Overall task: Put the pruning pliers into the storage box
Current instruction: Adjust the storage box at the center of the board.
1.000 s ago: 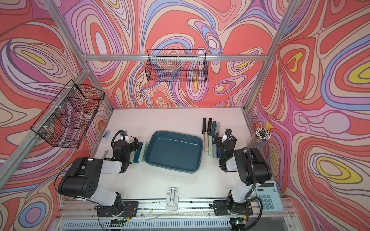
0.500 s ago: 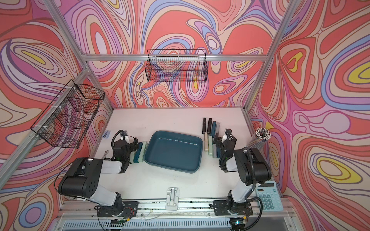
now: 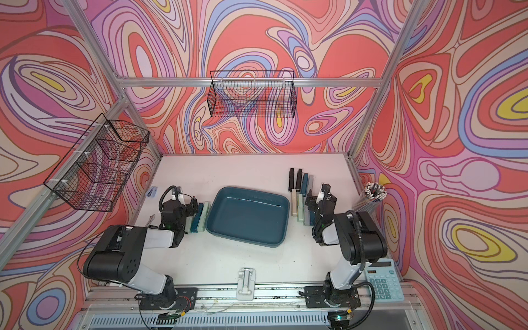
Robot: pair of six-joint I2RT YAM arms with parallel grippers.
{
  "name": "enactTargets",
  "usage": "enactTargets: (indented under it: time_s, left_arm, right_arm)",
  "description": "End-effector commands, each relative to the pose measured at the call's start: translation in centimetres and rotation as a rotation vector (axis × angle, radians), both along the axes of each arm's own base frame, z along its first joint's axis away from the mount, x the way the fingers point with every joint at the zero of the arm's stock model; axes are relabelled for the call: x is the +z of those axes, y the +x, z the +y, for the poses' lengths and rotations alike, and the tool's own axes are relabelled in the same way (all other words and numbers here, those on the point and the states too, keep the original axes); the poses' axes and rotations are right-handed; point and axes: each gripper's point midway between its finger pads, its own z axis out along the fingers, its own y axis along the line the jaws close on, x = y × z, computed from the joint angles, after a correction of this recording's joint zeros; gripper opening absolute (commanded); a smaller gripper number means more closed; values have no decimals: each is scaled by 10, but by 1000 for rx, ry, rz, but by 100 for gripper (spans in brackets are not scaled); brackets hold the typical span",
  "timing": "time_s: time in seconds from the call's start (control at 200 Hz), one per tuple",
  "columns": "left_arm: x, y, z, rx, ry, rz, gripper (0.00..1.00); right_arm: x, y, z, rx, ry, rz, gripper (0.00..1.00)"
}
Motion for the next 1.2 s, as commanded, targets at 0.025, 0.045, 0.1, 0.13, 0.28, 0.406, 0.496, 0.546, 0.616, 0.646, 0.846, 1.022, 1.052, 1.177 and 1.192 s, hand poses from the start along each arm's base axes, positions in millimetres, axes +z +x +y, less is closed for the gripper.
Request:
enactTargets:
  time_s: [0.025, 0.045, 0.1, 0.13, 0.28, 0.406, 0.496, 0.546, 0.616, 0.646, 0.846, 1.022, 1.052, 1.177, 1.192]
  left_arm:
    - [5, -2, -5, -31, 6, -28, 82]
    - [8, -3, -5, -31, 6, -33, 82]
    - [15, -7, -3, -15, 7, -36, 80]
    - [20, -9, 0, 0, 7, -38, 80]
    - [50, -13, -1, 32, 29, -30, 74]
    - [86, -2, -20, -7, -70, -26, 70]
    - [97, 4, -42, -48, -101, 44, 67]
    - [96, 5, -57, -81, -99, 102, 65]
    - [88, 3, -78, -136, -94, 192, 64]
    - [83, 0, -87, -163, -96, 228, 63]
    - [56, -19, -109, -241, -106, 425, 59]
    - [30, -26, -121, -271, -140, 560, 44]
    - [26, -25, -122, -272, -134, 576, 43]
    - [15, -20, -123, -258, -110, 630, 41]
    - [14, -19, -125, -262, -110, 634, 41]
  right_arm:
    - [4, 3, -3, -12, -5, -14, 80]
    - [6, 3, -4, -17, -4, -10, 79]
    - [12, 9, -5, -28, 4, 25, 78]
    - [16, 14, -5, -33, 2, 49, 77]
    - [35, 30, -14, -107, 38, 121, 72]
    - [35, 30, -14, -146, 132, 179, 69]
    - [31, 26, -6, -132, 220, 215, 67]
    - [30, 24, 3, -107, 246, 236, 66]
    - [31, 19, 18, -75, 254, 258, 65]
    - [31, 16, 24, -61, 250, 266, 65]
    - [38, 6, 61, 29, 271, 312, 65]
    - [49, 3, 69, 47, 275, 314, 65]
    - [51, 2, 71, 51, 280, 311, 65]
    - [53, 1, 72, 52, 293, 309, 65]
    - [53, 1, 73, 52, 294, 310, 65]
